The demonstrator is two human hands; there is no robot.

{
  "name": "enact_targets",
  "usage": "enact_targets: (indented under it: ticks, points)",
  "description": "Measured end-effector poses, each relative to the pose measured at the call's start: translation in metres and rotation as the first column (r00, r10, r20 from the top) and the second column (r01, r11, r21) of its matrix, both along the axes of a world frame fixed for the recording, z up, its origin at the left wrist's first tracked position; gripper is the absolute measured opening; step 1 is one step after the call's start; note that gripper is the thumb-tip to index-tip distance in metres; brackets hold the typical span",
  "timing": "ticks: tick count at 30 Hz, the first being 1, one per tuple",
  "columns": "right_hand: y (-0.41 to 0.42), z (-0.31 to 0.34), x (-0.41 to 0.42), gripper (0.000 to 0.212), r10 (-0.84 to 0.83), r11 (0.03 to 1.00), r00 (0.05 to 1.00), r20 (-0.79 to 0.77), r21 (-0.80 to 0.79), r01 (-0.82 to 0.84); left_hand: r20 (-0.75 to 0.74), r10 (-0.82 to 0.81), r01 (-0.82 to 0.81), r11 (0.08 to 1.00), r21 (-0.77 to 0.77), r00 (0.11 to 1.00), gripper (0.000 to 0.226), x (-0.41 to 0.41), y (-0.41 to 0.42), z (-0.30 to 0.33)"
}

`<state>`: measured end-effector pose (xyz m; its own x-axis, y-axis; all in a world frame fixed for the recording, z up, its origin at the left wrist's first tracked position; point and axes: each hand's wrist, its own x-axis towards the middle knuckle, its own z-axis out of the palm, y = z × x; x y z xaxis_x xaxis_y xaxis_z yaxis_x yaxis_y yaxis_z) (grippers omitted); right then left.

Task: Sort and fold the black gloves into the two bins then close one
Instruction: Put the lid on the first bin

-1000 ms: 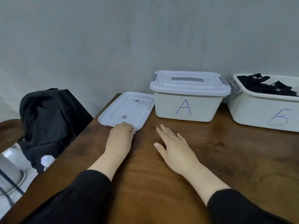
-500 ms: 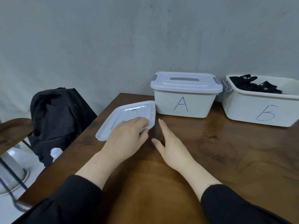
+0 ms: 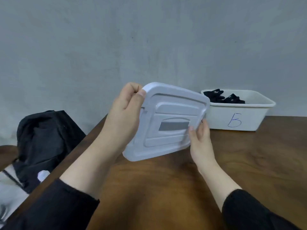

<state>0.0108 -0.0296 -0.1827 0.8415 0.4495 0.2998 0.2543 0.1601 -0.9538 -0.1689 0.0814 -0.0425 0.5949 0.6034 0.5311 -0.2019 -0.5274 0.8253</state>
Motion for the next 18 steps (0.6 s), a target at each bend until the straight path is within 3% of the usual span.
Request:
enact_targets:
  ticks: [3,5,7,11,14,18]
  points:
    - [-0.042,0.014,0.029,0.056,-0.094,0.995,0.990,-0.103,0.026,0.097,0.128,-0.047,0.069,0.981,-0.179,0.991,0.029,0.028,-0.013,0.014]
    - [-0.071,0.023,0.047,0.037,-0.163,0.986,0.981,-0.103,0.010,0.165,0.159,-0.077,0.115,0.964,-0.241,0.984,0.025,0.050,-0.016,0.020]
    - [-0.099,0.034,0.064,0.026,-0.242,0.969,0.965,-0.102,0.024,0.246,0.064,-0.094,0.106,0.968,-0.226,0.994,0.016,0.073,-0.013,0.016]
    - [-0.145,0.051,0.099,0.034,-0.379,0.925,0.919,-0.107,-0.014,0.380,-0.135,-0.215,0.155,0.921,-0.358,0.967,0.032,0.113,-0.018,-0.026]
    - [-0.173,0.063,0.120,0.031,-0.394,0.917,0.915,-0.085,-0.103,0.386,-0.170,-0.254,0.167,0.897,-0.409,0.952,0.034,0.144,-0.030,-0.046]
    - [-0.191,0.091,0.141,0.016,-0.384,0.915,0.921,0.069,-0.109,0.389,-0.131,-0.291,0.196,0.856,-0.479,0.948,0.022,0.195,-0.041,-0.042]
